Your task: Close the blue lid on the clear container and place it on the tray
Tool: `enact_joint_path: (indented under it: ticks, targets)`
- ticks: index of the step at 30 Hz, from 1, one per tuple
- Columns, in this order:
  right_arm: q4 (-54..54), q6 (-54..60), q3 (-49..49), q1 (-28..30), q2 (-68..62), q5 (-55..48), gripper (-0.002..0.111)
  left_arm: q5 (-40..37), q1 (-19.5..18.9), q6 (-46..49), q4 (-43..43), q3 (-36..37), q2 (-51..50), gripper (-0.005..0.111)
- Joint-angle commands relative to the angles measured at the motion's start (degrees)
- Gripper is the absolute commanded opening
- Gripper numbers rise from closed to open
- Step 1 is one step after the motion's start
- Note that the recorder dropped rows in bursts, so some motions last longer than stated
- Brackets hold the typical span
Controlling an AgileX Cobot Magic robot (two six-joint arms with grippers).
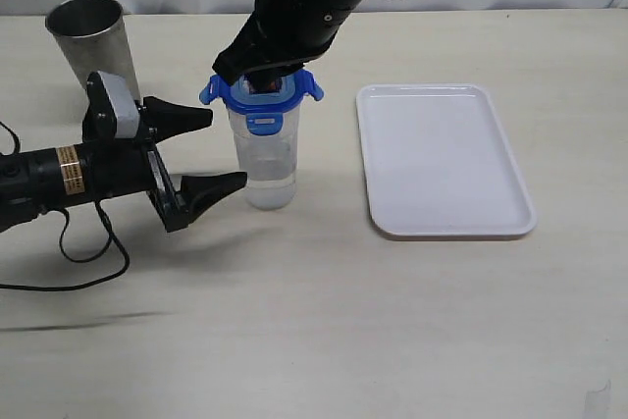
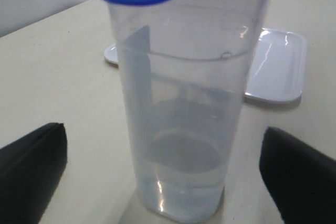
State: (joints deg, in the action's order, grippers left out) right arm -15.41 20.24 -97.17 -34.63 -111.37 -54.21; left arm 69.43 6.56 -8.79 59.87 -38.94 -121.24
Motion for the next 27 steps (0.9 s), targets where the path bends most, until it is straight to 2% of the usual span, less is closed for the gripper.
enact_joint_path:
  ticks: [1, 14, 27]
  targets:
    - [1.36, -0.14, 0.33, 0.04, -0.73, -1.73, 0.004, 0.53, 2.84, 0.21, -1.25, -1.96, -0.14, 0.094]
    - [1.36, -0.53, 0.33, 0.04, -0.73, -1.85, 0.004, 0.53, 6.77, -2.19, -0.79, -10.88, -6.57, 0.094]
    - [1.36, -0.53, 0.33, 0.04, -0.73, -1.85, 0.004, 0.53, 8.15, -2.94, -0.82, -13.83, -8.6, 0.094]
